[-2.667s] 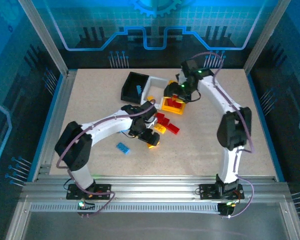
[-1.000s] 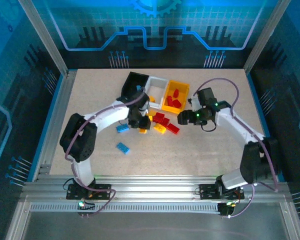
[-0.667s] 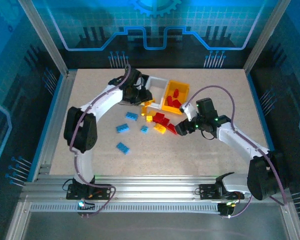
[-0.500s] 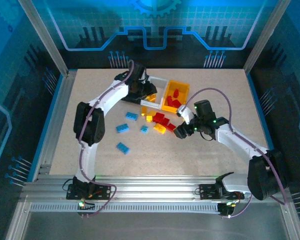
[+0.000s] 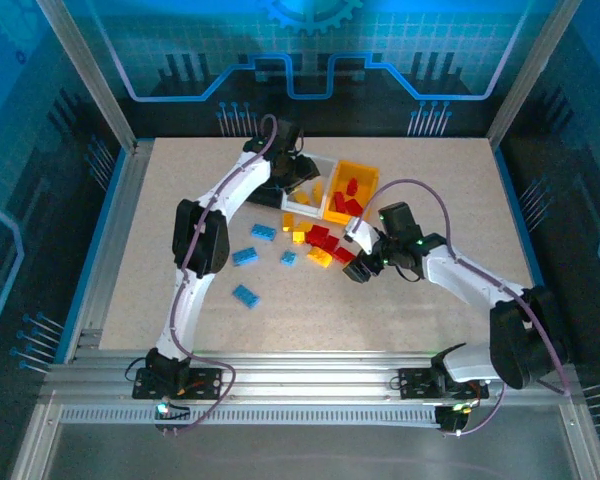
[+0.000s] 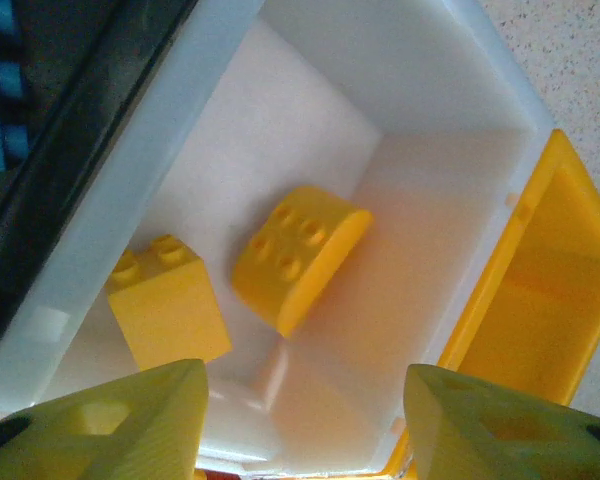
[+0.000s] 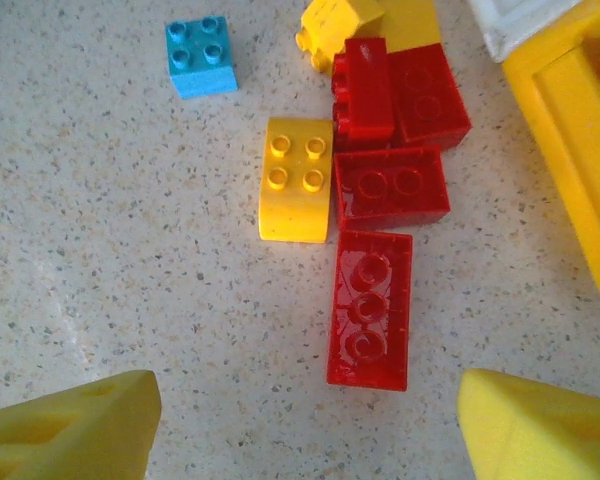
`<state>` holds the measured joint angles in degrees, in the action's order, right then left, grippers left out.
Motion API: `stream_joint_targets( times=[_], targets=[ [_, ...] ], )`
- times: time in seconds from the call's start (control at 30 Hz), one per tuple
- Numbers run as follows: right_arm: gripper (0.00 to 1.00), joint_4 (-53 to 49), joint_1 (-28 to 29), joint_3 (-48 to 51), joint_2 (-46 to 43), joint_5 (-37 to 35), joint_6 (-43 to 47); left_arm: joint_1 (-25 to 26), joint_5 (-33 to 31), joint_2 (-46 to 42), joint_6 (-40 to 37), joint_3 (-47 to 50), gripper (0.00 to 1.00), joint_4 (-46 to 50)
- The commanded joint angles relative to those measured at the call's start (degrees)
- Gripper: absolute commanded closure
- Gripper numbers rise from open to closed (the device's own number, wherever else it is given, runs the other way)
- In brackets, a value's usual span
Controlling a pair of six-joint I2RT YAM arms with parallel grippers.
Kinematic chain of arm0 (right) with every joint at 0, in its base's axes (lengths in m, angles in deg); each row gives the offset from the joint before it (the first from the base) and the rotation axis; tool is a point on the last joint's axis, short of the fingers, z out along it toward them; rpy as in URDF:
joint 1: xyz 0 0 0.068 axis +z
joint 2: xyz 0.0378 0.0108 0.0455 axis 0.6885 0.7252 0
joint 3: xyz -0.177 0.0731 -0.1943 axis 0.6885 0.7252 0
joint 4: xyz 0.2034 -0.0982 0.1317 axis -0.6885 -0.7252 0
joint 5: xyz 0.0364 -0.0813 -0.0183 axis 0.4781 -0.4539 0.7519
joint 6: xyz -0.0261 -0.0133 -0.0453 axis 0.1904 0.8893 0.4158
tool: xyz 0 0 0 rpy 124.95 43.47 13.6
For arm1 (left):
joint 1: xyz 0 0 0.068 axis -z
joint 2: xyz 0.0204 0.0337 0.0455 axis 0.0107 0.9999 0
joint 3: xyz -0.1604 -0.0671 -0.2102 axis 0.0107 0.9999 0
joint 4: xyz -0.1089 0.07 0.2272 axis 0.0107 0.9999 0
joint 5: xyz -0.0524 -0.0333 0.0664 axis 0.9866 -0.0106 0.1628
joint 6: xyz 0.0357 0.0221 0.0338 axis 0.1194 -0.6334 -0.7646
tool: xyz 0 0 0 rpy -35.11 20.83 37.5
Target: Sort the legos into containers by color
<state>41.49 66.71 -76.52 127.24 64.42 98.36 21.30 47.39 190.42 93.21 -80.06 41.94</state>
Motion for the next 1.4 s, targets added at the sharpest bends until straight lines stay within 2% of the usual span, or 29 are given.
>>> stream_joint_targets(
  times=[0.0, 0.3, 0.47, 0.77, 0.97, 1.37],
  targets=[
    [0.22, 0.5, 0.3, -2.7, 2.6, -0.3, 2.3, 0.7, -0.1, -2.8, -0.6, 0.7, 0.43, 1.6],
    [0.24, -0.9, 0.3, -7.9, 8.5, 1.7, 5.2, 0.9, -1.1, -17.4, -6.5, 13.6, 0.40, -0.8],
    [0.26, -2.7, 0.2, -10.3, 12.2, 1.8, 6.2, 0.8, -1.2, -28.0, -11.2, 26.5, 0.35, -1.9],
    [0.29, -4.5, 0.3, -16.1, 20.8, -0.8, 6.3, 0.5, -0.1, -41.4, -8.8, 50.2, 0.32, -6.6],
    [0.29, -5.9, 0.3, -18.8, 24.4, -2.3, 6.6, 0.4, 0.1, -44.0, -8.9, 54.1, 0.32, -6.1],
    [0.34, -13.0, 1.7, -22.1, 28.4, -7.3, 7.1, -0.1, 0.6, -44.1, -8.5, 55.2, 0.30, -6.3]
  ],
)
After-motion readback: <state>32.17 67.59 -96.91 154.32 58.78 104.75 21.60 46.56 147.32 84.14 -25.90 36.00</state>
